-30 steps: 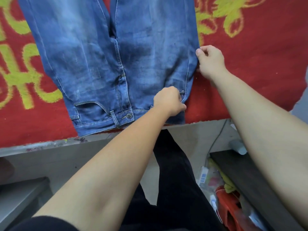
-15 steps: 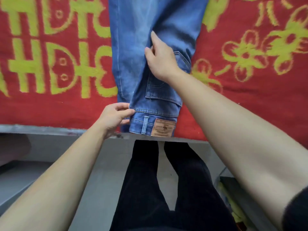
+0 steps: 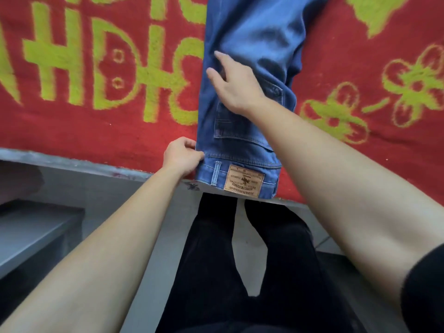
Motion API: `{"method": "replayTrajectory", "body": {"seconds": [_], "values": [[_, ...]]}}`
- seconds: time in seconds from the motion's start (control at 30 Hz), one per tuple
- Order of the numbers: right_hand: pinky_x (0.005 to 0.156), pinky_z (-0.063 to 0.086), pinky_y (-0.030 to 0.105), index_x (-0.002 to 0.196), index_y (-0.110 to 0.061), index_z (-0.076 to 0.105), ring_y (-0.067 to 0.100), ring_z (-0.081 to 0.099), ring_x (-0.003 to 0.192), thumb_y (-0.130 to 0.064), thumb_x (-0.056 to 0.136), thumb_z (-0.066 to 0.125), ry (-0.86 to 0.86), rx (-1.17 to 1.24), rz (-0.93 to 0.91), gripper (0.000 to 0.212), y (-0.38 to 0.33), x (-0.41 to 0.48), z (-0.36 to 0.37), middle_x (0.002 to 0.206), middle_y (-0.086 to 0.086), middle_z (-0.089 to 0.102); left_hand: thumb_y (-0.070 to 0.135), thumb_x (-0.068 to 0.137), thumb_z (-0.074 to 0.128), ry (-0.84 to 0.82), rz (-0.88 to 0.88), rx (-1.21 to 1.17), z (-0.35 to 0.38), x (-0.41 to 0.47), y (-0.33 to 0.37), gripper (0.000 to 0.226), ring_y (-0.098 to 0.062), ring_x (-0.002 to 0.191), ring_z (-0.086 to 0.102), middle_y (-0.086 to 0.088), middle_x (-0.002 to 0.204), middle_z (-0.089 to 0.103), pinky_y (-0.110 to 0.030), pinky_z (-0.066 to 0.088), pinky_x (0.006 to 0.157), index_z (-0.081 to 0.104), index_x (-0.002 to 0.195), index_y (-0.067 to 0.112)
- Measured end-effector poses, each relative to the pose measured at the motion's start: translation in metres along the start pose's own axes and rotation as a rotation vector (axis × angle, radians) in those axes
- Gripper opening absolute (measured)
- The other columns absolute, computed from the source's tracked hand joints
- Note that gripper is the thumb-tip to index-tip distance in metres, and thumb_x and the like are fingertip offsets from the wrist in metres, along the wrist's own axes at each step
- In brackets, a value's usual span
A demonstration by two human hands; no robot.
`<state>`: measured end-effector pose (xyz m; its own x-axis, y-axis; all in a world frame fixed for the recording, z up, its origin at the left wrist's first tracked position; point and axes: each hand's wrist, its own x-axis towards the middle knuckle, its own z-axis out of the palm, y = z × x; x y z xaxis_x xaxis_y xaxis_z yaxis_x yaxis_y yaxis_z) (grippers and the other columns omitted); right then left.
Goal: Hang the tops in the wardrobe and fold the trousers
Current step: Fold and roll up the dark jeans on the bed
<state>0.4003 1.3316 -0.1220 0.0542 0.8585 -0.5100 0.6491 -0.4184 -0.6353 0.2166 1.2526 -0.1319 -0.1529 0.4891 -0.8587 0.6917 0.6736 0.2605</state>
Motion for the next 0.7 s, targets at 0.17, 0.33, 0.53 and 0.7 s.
{"method": "replayTrajectory", "body": {"seconds": [0.17,0.33,0.53,0.7], "values": [[0.094,0.043,0.029,0.134,-0.002,0.054,0.026,0.059,0.101,-0.011,0.089,0.055,0.609,0.166,-0.031,0.046,0.032,-0.050,-0.009,0.115,0.017,0.054,0.030,0.088,0.046,0.121,0.093,-0.027,0.005,-0.004,0.023,0.019,-0.033,0.097,0.060,0.001,0.086,0.062,-0.036,0.043,0.077,0.059,0.080,0.018],[0.108,0.031,0.033,0.148,-0.007,0.038,0.030,0.046,0.124,-0.040,0.081,0.071,0.776,0.128,0.394,0.080,0.066,-0.081,-0.006,0.133,0.016,0.043,0.060,0.100,0.025,0.210,0.176,0.113,0.025,-0.003,0.042,0.055,-0.027,0.100,0.053,-0.008,0.103,0.060,-0.038,0.034,0.086,0.055,0.102,0.013],[0.100,0.047,0.035,0.118,-0.022,0.061,0.019,0.063,0.111,-0.070,0.080,0.062,0.253,0.389,0.548,0.061,0.108,-0.103,-0.013,0.114,-0.006,0.068,0.052,0.103,0.024,0.315,0.298,0.293,0.035,-0.010,0.040,0.056,-0.047,0.101,0.055,-0.028,0.105,0.063,-0.044,0.036,0.080,0.051,0.101,0.003],[0.098,0.049,0.034,0.115,-0.024,0.066,0.018,0.064,0.110,-0.055,0.091,0.062,0.136,0.389,0.453,0.040,0.118,-0.138,-0.010,0.111,-0.006,0.070,0.051,0.103,0.026,0.303,0.320,0.284,0.039,-0.040,0.016,0.048,-0.045,0.092,0.055,-0.024,0.092,0.062,-0.041,0.030,0.072,0.044,0.088,0.009]]}}
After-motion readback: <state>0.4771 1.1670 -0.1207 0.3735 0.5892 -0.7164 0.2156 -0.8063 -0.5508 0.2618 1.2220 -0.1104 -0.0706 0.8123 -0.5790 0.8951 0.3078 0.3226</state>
